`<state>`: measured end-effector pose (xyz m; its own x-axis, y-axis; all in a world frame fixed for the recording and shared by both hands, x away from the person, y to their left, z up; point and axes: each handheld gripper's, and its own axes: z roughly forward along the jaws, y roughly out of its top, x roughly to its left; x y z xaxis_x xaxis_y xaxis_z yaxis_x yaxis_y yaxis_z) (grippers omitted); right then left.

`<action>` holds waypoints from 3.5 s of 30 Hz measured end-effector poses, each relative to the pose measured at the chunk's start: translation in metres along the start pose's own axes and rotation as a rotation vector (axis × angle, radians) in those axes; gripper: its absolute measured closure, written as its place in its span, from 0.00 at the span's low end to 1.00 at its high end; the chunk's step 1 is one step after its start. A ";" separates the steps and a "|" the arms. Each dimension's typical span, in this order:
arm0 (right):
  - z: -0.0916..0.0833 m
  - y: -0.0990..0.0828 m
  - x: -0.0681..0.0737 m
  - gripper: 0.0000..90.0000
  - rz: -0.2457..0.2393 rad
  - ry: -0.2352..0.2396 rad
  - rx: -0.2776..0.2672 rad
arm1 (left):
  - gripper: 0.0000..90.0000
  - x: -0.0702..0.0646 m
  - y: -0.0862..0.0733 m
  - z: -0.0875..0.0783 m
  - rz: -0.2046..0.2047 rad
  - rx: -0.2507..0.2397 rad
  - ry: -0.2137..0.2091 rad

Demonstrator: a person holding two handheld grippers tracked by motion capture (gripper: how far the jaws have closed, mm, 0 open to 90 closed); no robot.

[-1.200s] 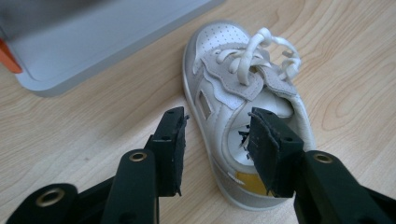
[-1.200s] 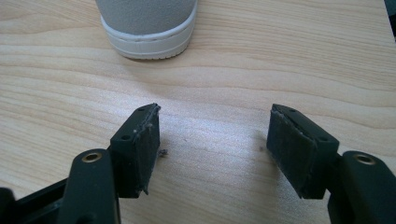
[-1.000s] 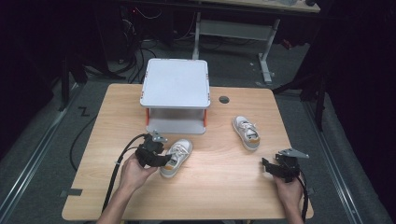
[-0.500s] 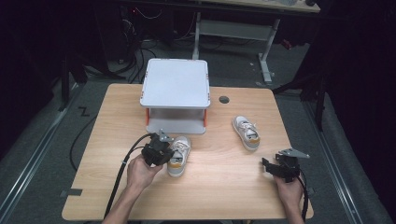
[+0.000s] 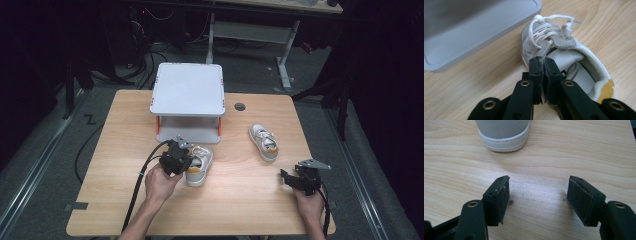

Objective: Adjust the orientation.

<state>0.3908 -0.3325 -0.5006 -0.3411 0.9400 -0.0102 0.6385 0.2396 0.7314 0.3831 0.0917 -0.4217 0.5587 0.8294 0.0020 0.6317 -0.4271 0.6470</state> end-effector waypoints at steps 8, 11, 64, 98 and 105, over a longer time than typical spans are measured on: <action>0.000 0.000 0.000 0.38 -0.001 -0.001 0.001 | 0.95 -0.030 0.015 0.014 0.062 0.004 0.046; 0.000 0.000 0.000 0.38 -0.002 0.000 0.000 | 0.95 -0.036 0.016 0.018 0.068 0.017 0.047; 0.000 0.000 0.001 0.38 -0.005 -0.003 0.001 | 0.40 0.023 -0.034 -0.050 -0.117 -0.357 -0.106; 0.000 0.000 0.003 0.39 -0.013 0.007 0.001 | 0.33 0.058 -0.090 -0.049 -0.197 -0.331 0.032; -0.001 0.000 0.002 0.49 -0.008 -0.006 -0.005 | 0.32 0.067 -0.102 -0.034 -0.234 -0.297 0.043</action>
<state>0.3897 -0.3305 -0.5001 -0.3418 0.9396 -0.0199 0.6325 0.2456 0.7346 0.3384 0.2031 -0.4617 0.3906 0.9091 -0.1444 0.5531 -0.1064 0.8263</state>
